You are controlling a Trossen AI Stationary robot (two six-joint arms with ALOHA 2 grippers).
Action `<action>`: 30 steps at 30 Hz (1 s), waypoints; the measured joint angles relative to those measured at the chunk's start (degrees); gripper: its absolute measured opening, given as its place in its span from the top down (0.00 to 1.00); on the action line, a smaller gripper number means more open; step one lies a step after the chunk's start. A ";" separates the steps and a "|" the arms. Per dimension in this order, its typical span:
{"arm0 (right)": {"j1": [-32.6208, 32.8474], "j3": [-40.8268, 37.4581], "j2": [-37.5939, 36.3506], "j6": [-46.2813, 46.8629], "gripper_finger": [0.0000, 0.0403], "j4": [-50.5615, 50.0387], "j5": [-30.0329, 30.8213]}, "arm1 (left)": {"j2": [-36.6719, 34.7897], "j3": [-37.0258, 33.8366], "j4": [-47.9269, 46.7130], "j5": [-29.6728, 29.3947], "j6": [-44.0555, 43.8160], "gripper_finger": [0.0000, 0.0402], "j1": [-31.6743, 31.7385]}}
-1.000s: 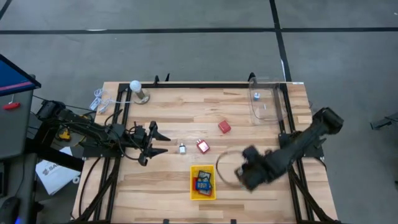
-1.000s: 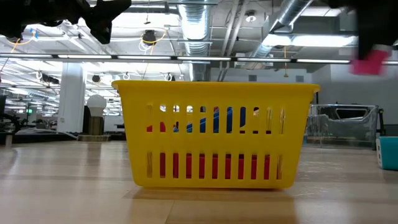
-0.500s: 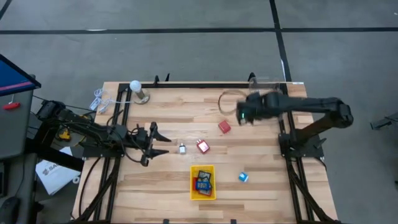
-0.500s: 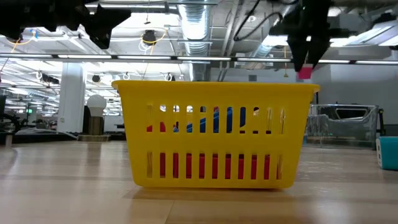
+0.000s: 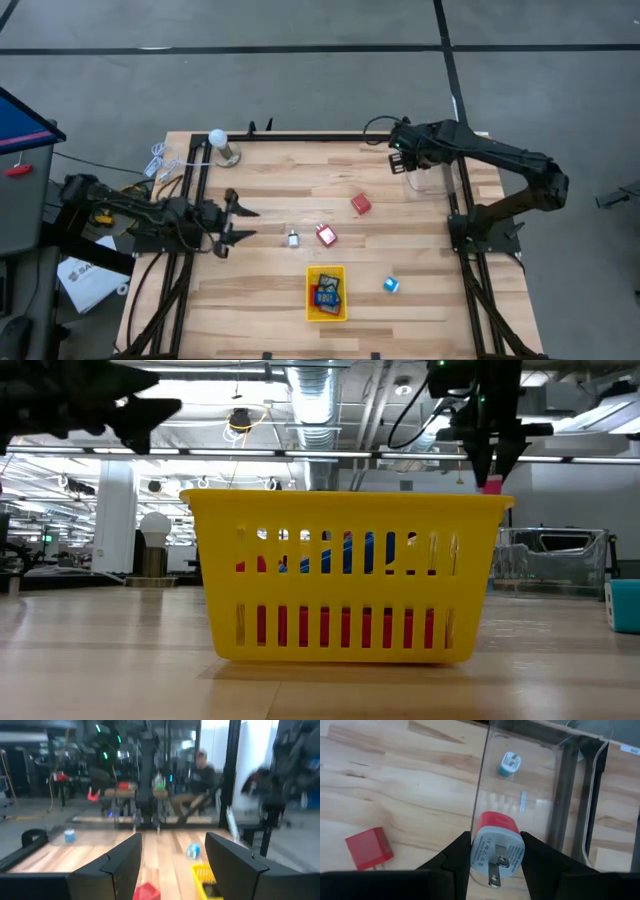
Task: Pick & Place Office items
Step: Put the orange charger adapter into the transparent bin
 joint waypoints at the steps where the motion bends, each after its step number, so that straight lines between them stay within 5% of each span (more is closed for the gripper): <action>1: -0.59 0.00 0.00 -0.52 0.66 0.35 0.00 | -3.10 -0.84 -0.77 0.40 -0.44 0.47 0.32; 6: -4.94 0.00 0.02 -2.31 0.66 0.48 -1.54 | -13.12 -1.49 -14.96 -2.37 -2.60 0.47 1.48; 11: -9.76 0.00 0.11 -3.24 0.66 1.12 -3.66 | -15.14 -1.38 -12.77 -0.31 -2.54 0.47 1.66; 20: -17.22 -4.25 0.11 -4.00 0.66 1.25 -8.13 | -10.11 -1.42 -9.24 -0.15 -3.52 0.47 1.66; 30: -24.10 -15.33 0.13 -7.74 0.62 15.04 -12.63 | -1.31 -1.40 0.15 -0.15 -3.35 0.47 1.64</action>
